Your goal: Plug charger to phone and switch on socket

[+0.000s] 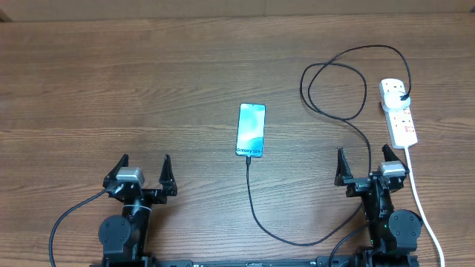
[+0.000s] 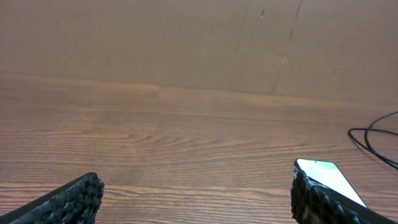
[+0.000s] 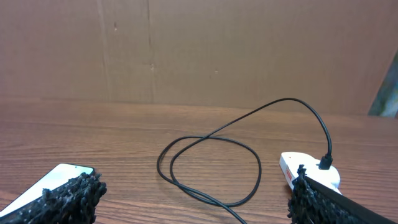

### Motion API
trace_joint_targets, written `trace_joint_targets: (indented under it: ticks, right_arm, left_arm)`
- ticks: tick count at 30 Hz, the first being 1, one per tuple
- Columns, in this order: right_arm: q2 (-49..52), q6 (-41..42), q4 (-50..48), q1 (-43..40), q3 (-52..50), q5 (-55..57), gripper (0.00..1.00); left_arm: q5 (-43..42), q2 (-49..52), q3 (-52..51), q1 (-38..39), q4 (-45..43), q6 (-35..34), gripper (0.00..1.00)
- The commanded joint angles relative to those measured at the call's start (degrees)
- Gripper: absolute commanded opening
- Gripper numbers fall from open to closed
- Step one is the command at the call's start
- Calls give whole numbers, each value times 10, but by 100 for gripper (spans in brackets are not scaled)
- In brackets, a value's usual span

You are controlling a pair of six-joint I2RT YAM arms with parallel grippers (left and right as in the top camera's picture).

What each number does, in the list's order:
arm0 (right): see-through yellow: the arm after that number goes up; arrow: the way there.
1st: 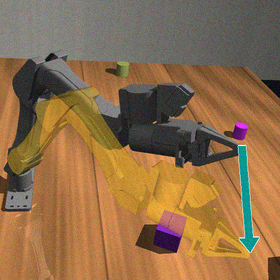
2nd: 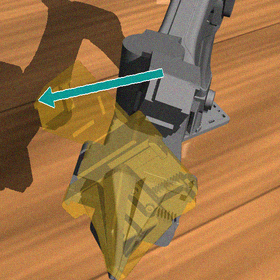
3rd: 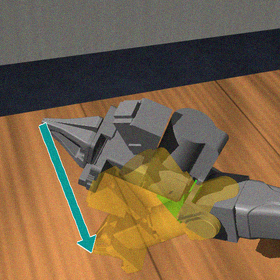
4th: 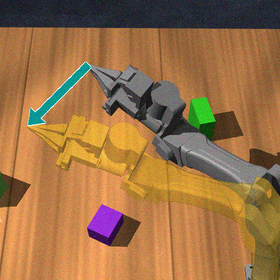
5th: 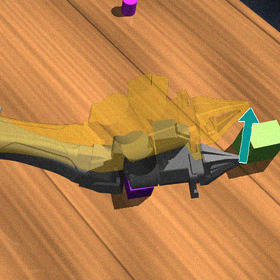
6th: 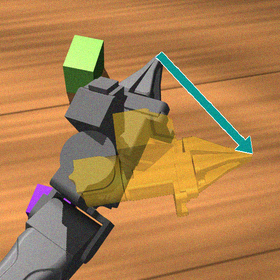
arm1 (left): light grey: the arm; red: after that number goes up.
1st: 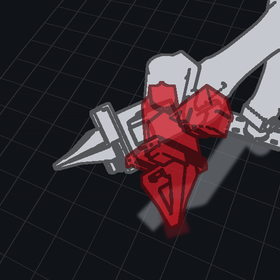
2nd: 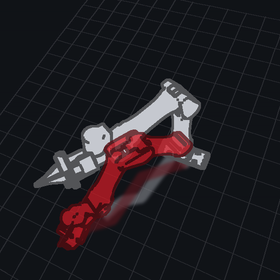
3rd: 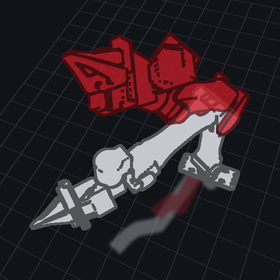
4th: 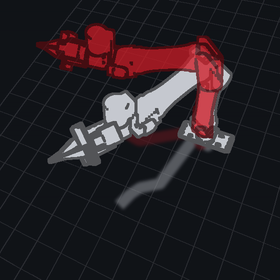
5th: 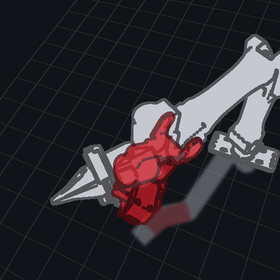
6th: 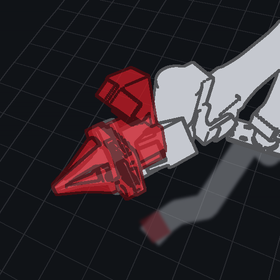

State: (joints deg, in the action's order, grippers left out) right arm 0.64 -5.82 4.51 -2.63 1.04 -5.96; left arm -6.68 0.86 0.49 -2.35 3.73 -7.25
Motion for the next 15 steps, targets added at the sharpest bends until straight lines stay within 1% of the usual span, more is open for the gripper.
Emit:
trace_joint_targets:
  ticks: [1,15]
  right_arm:
    - [1,0,-2,-3,-6,3,100]
    - [1,0,-2,-3,-6,3,100]
  left_arm:
    - [-2,-5,-2,-3,1,10,100]
    - [-2,-5,-2,-3,1,10,99]
